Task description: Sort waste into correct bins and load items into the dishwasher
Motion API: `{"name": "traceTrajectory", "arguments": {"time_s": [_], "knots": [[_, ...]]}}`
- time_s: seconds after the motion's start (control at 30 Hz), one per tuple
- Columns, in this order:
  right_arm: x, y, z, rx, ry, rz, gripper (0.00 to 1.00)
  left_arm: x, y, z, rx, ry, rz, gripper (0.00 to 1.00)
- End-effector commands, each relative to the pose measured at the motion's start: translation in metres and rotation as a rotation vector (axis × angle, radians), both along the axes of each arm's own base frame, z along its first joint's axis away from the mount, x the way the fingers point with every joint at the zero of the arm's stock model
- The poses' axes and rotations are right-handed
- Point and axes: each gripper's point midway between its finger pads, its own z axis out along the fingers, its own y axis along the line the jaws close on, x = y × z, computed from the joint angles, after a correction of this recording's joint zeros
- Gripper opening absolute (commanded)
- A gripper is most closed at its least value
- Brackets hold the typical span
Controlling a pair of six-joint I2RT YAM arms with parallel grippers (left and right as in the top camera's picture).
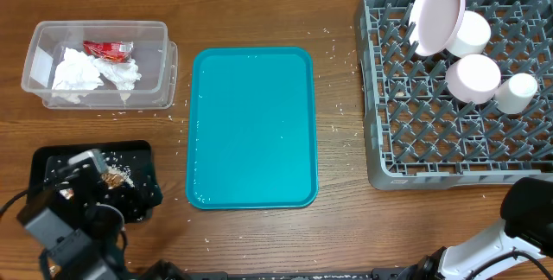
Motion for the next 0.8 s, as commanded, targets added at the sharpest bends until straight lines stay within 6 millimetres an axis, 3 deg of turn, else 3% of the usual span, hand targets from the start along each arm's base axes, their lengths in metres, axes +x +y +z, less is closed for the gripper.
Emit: {"name": "traceTrajectory", "arguments": {"time_s": [0.0, 0.17, 0.27, 0.43, 0.77], "knots": [[-0.005, 0.001, 0.012, -0.022, -0.025, -0.009, 1.0, 0.014, -0.027, -0.032, -0.053, -0.088, -0.198, 1.0], [-0.005, 0.001, 0.012, -0.022, -0.025, -0.009, 1.0, 0.034, -0.055, -0.058, -0.037, -0.269, -0.384, 1.0], [-0.005, 0.001, 0.012, -0.022, -0.025, -0.009, 1.0, 0.04, -0.068, -0.062, 0.009, -0.317, -0.436, 1.0], [-0.005, 0.001, 0.012, -0.022, -0.025, -0.009, 1.0, 0.05, -0.054, -0.069, 0.022, -0.253, -0.205, 1.0], [-0.005, 0.001, 0.012, -0.022, -0.025, -0.01, 1.0, 0.055, -0.067, -0.059, 0.159, -0.43, -0.219, 1.0]]}}
